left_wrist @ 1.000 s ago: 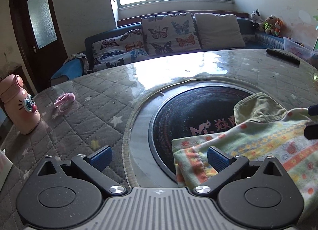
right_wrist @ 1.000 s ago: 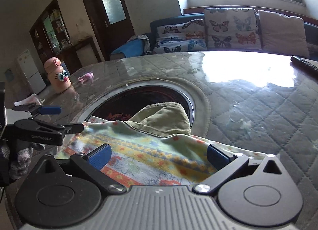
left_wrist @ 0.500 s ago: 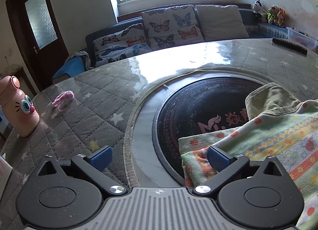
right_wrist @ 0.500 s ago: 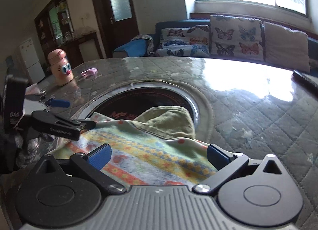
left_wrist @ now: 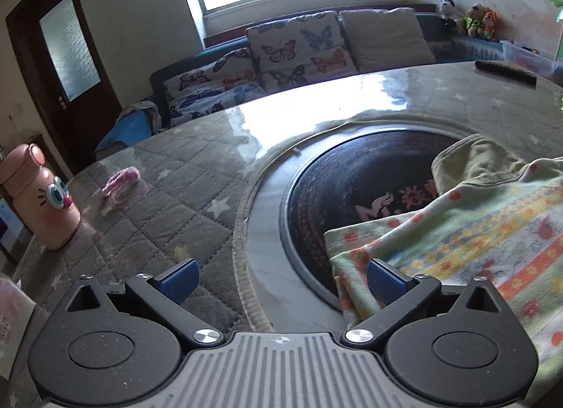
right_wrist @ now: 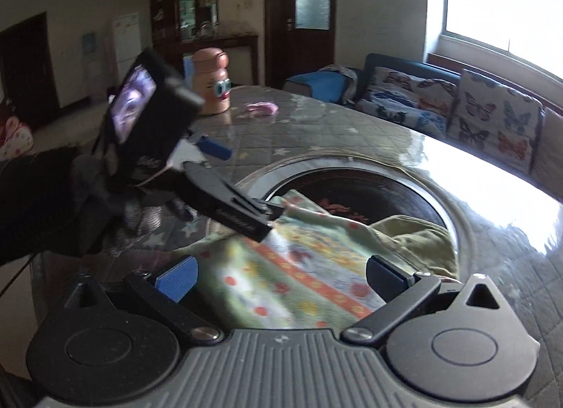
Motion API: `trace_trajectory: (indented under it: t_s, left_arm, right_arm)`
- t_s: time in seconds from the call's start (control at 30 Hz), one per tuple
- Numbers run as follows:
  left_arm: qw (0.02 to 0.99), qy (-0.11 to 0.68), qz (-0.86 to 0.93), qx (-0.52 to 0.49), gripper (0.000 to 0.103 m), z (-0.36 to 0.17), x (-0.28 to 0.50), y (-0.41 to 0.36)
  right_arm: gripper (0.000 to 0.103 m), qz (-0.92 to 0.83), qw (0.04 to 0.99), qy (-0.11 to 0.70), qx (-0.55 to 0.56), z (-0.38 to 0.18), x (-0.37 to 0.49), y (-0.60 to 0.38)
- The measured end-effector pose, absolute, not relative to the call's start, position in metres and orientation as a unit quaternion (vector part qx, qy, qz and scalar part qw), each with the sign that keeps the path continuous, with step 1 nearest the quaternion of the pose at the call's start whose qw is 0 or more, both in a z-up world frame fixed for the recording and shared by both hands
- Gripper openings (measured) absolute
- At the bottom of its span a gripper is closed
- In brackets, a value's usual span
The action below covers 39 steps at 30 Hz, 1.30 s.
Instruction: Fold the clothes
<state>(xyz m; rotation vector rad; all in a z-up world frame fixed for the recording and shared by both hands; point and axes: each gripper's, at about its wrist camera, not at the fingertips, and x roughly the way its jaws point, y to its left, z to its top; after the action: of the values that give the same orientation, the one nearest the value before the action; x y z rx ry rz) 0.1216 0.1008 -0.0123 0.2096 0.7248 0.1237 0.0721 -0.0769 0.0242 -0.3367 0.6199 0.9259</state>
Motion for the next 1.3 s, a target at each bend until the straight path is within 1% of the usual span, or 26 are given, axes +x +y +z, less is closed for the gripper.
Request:
trace_trajectory:
  t_s: [0.33, 0.63, 0.67, 0.8, 0.9, 0.97, 1.0, 1.03, 1.07, 1.13, 1.17, 1.3]
  left_arm:
    - [0.944, 0.321, 0.067, 0.042, 0.101, 0.018, 0.100, 0.127]
    - [0.945, 0.319, 0.071, -0.019, 0.102, 0.031, 0.092, 0.152]
    - [0.945, 0.319, 0.071, -0.024, 0.102, 0.032, 0.091, 0.154]
    - [0.943, 0.323, 0.062, -0.051, 0.102, 0.032, 0.089, 0.156]
    - [0.936, 0.336, 0.046, -0.093, 0.102, 0.030, 0.089, 0.157]
    - [0.930, 0.345, 0.037, -0.122, 0.102, 0.028, 0.090, 0.159]
    - [0.926, 0.350, 0.032, -0.138, 0.102, 0.026, 0.090, 0.159]
    - [0.922, 0.355, 0.027, -0.154, 0.102, 0.025, 0.090, 0.160]
    - [0.917, 0.360, 0.022, -0.168, 0.102, 0.023, 0.090, 0.161]
    - [0.909, 0.370, 0.015, -0.191, 0.102, 0.019, 0.090, 0.162]
    - [0.905, 0.374, 0.013, -0.200, 0.102, 0.017, 0.090, 0.162]
    - [0.887, 0.390, 0.005, -0.247, 0.102, 0.010, 0.089, 0.164]
  right_arm:
    - [0.102, 0.465, 0.807, 0.269, -0.244, 0.018, 0.039, -0.035]
    - [0.094, 0.470, 0.787, 0.242, -0.317, 0.008, 0.016, -0.005]
    - [0.090, 0.469, 0.787, 0.242, -0.320, 0.007, 0.015, -0.003]
    - [0.083, 0.467, 0.782, 0.238, -0.337, 0.000, 0.013, 0.005]
    - [0.069, 0.456, 0.779, 0.237, -0.358, -0.007, 0.015, 0.012]
    - [0.056, 0.453, 0.777, 0.242, -0.364, -0.013, 0.018, 0.016]
    - [0.054, 0.455, 0.776, 0.244, -0.362, -0.015, 0.019, 0.017]
    - [0.047, 0.455, 0.777, 0.244, -0.360, -0.015, 0.020, 0.017]
    - [0.036, 0.454, 0.779, 0.245, -0.356, -0.015, 0.021, 0.016]
    - [0.031, 0.449, 0.789, 0.252, -0.336, -0.012, 0.027, 0.013]
    - [0.025, 0.450, 0.793, 0.256, -0.321, -0.009, 0.029, 0.009]
    - [0.019, 0.449, 0.811, 0.260, -0.269, 0.004, 0.038, -0.003]
